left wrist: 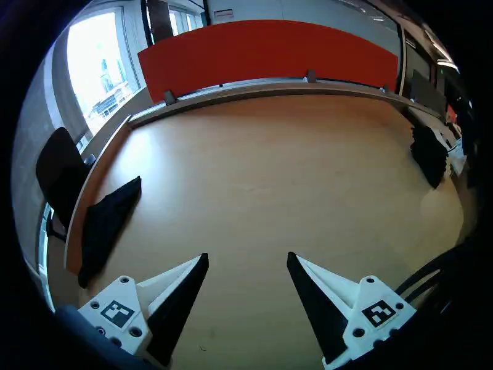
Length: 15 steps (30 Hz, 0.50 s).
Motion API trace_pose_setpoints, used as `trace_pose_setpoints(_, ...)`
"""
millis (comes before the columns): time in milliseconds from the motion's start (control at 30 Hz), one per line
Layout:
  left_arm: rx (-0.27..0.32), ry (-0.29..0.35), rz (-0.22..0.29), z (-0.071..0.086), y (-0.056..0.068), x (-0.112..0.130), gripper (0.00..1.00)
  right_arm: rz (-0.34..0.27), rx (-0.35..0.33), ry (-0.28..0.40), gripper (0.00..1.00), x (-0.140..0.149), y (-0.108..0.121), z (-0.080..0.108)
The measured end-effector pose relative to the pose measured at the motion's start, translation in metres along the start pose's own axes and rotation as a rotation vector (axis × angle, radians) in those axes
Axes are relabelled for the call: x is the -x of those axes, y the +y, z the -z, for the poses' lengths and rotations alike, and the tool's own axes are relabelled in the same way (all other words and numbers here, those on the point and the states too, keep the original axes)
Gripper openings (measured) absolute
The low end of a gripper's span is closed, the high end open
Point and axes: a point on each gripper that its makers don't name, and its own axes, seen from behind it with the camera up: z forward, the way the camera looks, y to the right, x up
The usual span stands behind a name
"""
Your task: Fold towel
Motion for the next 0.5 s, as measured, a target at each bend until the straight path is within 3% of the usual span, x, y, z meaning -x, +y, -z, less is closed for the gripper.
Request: trace_pose_setpoints(500,-0.001,-0.002,-0.004,-0.0036,0.0052,-0.0050,0.94,-0.023,-0.009,0.024,0.04,0.0020,-0.0006,-0.0045)
